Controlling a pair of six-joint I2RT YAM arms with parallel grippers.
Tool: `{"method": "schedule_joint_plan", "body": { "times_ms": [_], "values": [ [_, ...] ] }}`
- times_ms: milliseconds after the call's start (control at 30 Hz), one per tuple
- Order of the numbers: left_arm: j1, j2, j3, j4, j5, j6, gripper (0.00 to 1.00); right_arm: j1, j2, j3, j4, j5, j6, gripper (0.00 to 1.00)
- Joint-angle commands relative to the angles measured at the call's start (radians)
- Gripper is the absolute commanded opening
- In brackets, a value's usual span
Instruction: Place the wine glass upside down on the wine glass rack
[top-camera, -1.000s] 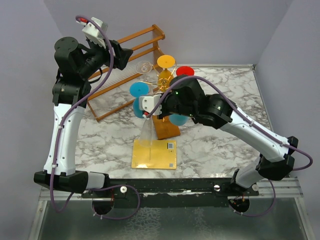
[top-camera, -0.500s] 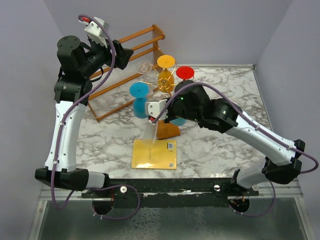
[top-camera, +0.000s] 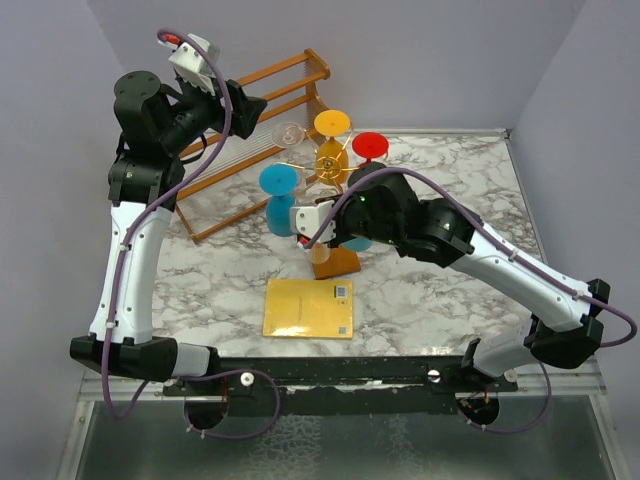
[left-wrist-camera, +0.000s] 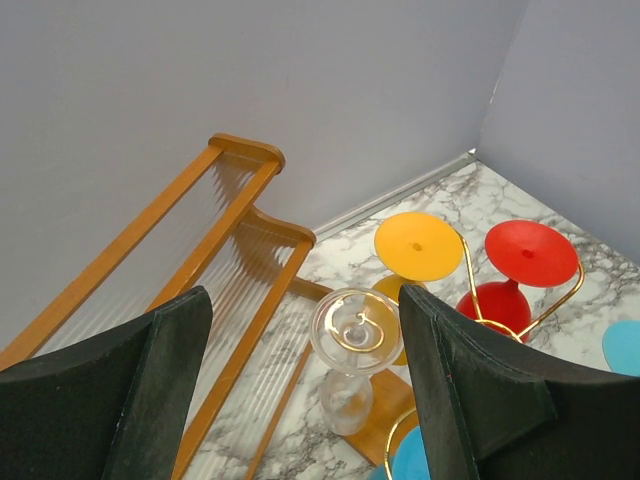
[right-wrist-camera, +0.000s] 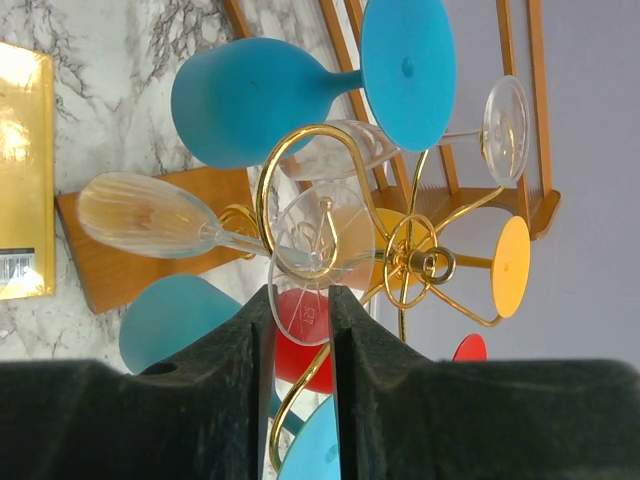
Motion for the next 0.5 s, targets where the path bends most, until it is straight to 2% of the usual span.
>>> {"method": "schedule_joint_plan", "body": {
  "times_ms": [0,300,467],
  "values": [
    [0.008,-0.003,0.024,0.003,0.0,0.014,0.78,0.008,-0.02,-0.007,0.008,0.03,0.001,0.29],
    [0.008,-0.013,0.012,0.0,-0.001,0.029,0.78,0.009,-0.02,0.009,-0.018,0.033,0.003,0.4],
    [0.007,-0.017,0.004,0.002,-0.004,0.035,0.78,0.008,-0.021,0.032,-0.04,0.006,0.016,0.57]
  ]
}}
